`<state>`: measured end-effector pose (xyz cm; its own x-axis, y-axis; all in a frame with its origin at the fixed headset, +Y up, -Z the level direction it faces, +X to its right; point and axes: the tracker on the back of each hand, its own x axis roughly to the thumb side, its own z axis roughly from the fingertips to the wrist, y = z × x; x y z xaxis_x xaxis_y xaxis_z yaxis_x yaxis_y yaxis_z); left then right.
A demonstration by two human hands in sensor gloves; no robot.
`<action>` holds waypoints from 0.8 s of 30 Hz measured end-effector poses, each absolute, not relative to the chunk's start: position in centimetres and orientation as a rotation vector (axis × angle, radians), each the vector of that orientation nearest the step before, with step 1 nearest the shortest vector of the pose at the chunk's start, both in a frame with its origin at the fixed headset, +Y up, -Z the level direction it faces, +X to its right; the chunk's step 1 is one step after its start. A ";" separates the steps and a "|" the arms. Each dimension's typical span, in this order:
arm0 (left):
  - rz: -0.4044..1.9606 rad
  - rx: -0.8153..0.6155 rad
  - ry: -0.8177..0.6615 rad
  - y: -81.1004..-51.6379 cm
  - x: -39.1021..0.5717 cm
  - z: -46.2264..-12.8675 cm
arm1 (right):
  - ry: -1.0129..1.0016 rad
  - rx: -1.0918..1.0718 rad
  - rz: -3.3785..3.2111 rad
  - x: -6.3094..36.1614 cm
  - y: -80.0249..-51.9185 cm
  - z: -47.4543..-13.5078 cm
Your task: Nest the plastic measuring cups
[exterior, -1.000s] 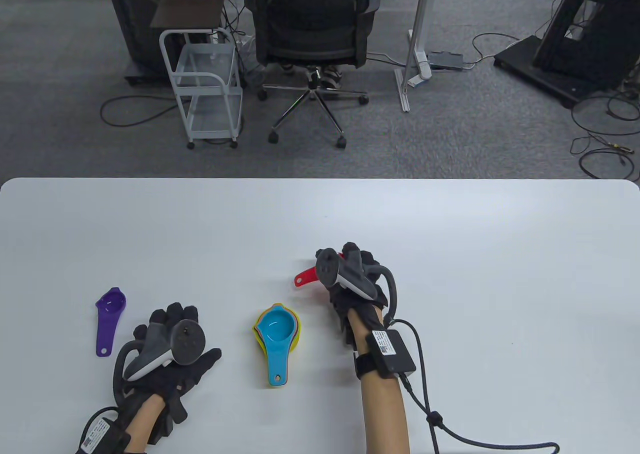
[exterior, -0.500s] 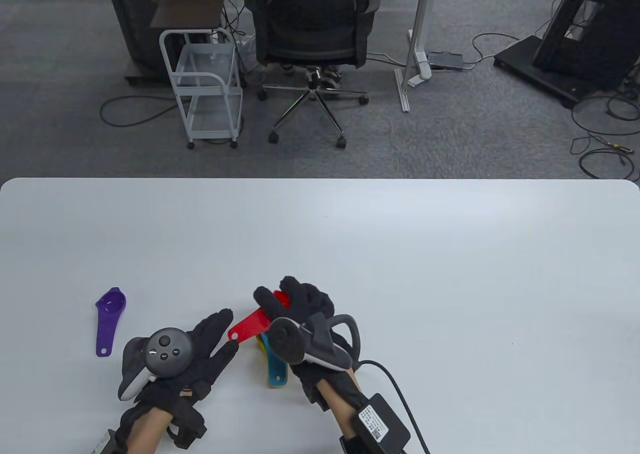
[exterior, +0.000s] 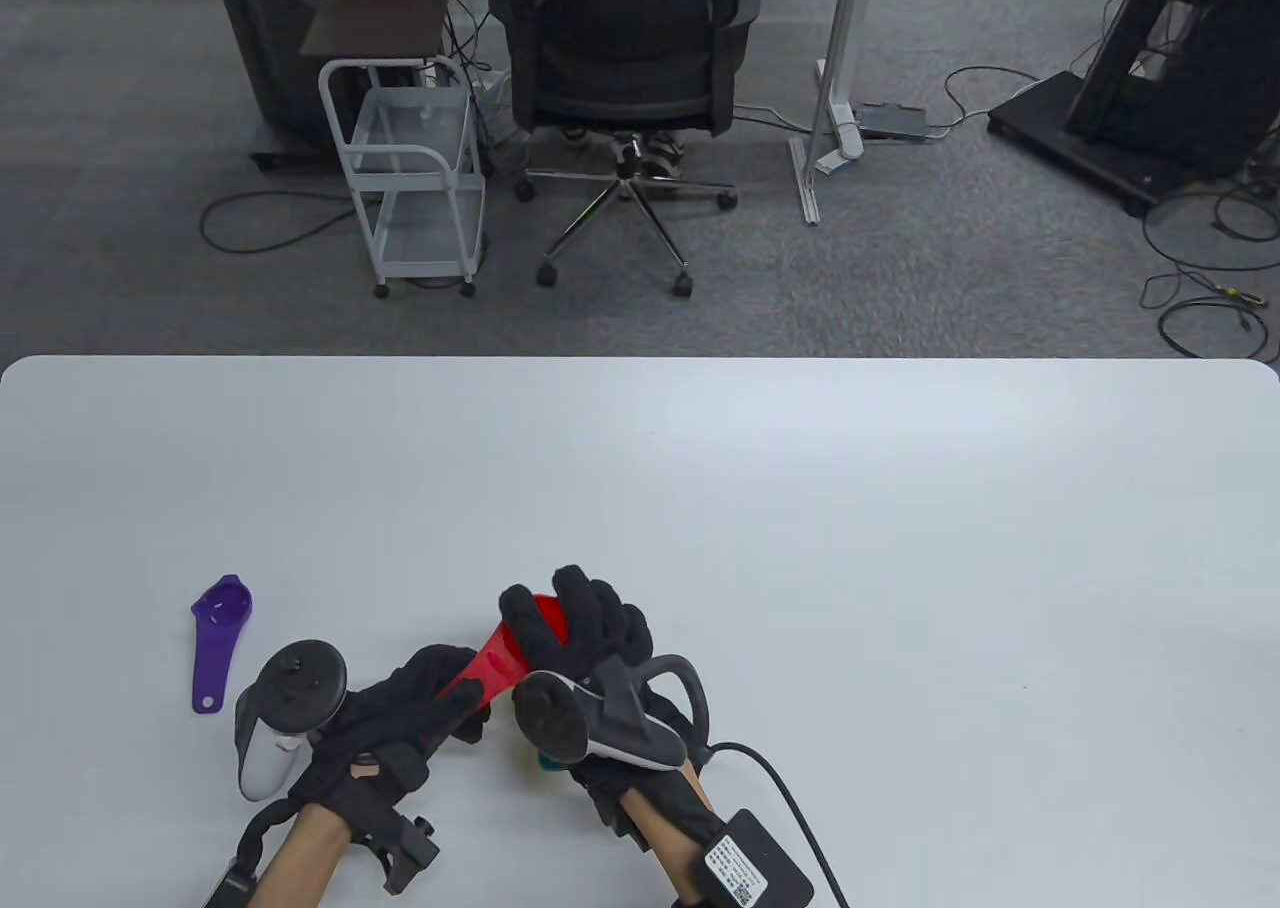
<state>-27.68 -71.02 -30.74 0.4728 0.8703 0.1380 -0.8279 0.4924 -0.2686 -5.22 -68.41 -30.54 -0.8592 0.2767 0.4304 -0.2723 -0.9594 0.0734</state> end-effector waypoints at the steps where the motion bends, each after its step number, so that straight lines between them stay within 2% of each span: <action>1: 1.020 -0.139 -0.257 -70.9 -27.8 -30.6 | 0.076 0.618 2.699 -4.7 -68.3 -30.7; 3: 1.005 -0.115 -0.261 -70.8 -27.7 -30.4 | 0.145 0.590 2.564 -4.2 -68.4 -30.7; 6: 1.003 -0.165 -0.318 -70.8 -26.3 -29.9 | 0.189 0.508 2.355 -3.9 -68.6 -30.8; 14: 0.859 -0.216 -0.424 -71.0 -23.5 -29.0 | 0.058 0.334 2.459 -5.4 -68.0 -30.5; 24: 0.557 -0.078 -0.559 -69.3 -22.9 -28.2 | 0.049 0.279 2.550 -6.3 -66.8 -31.2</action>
